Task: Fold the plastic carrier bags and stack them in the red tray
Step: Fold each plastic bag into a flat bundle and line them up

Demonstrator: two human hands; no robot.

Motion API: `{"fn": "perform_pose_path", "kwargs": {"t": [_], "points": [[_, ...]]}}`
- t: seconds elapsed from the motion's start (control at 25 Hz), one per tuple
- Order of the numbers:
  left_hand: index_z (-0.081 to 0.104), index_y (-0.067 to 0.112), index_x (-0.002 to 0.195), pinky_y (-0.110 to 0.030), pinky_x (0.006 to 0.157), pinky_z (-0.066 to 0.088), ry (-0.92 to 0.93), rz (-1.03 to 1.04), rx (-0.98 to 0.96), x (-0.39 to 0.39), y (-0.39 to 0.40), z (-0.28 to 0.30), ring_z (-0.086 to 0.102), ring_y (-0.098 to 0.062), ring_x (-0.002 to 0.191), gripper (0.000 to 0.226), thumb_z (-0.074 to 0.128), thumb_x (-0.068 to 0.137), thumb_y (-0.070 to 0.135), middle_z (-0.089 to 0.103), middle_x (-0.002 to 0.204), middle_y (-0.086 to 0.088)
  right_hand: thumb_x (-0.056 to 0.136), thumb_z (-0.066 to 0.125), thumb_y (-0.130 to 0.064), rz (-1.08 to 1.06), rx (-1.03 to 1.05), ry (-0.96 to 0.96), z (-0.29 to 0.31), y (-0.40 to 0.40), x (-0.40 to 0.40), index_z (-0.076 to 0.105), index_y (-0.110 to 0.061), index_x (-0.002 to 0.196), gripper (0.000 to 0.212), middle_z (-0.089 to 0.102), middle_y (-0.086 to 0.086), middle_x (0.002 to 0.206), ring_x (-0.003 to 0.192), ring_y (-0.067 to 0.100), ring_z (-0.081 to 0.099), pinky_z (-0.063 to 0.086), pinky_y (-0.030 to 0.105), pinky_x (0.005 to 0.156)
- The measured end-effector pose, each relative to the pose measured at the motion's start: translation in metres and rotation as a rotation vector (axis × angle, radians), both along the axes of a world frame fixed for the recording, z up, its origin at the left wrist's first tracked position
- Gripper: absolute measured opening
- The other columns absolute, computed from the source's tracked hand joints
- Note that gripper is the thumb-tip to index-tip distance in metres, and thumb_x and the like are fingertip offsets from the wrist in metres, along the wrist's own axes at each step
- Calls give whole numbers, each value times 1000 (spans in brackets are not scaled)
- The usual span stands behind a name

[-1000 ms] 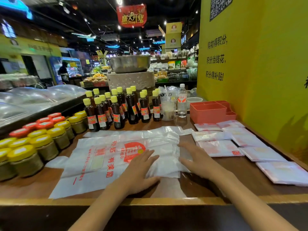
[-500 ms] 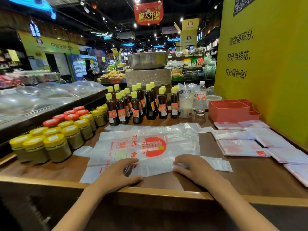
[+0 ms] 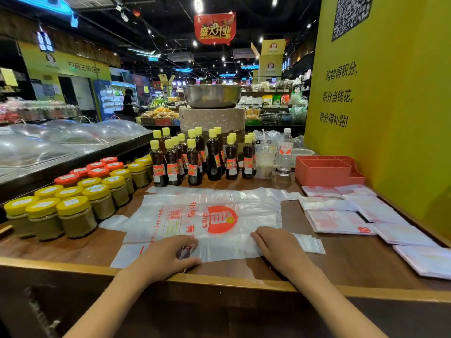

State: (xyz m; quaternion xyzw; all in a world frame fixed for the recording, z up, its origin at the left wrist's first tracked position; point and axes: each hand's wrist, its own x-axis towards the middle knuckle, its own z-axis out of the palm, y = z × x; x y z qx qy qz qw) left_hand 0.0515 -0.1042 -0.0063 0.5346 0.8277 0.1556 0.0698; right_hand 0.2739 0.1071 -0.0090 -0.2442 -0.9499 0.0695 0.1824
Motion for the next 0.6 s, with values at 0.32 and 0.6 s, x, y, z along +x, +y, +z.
{"fn": "perform_pose_path", "kwargs": {"t": [0.32, 0.6], "points": [[51, 40, 137, -23, 103, 38, 35, 24, 143, 1, -6, -7, 48, -6, 128, 38, 56, 99, 42, 55, 141, 15, 101, 41, -41, -60, 28, 57, -9, 5, 0, 62, -18, 88, 33, 62, -5, 86, 81, 17, 58, 43, 30, 72], [55, 36, 132, -29, 104, 44, 93, 37, 212, -4, -5, 3, 53, -11, 126, 31, 54, 101, 33, 59, 137, 10, 88, 58, -63, 341, 280, 141, -7, -5, -3, 61, -22, 131, 60, 57, -5, 137, 128, 12, 49, 33, 26, 112]]}}
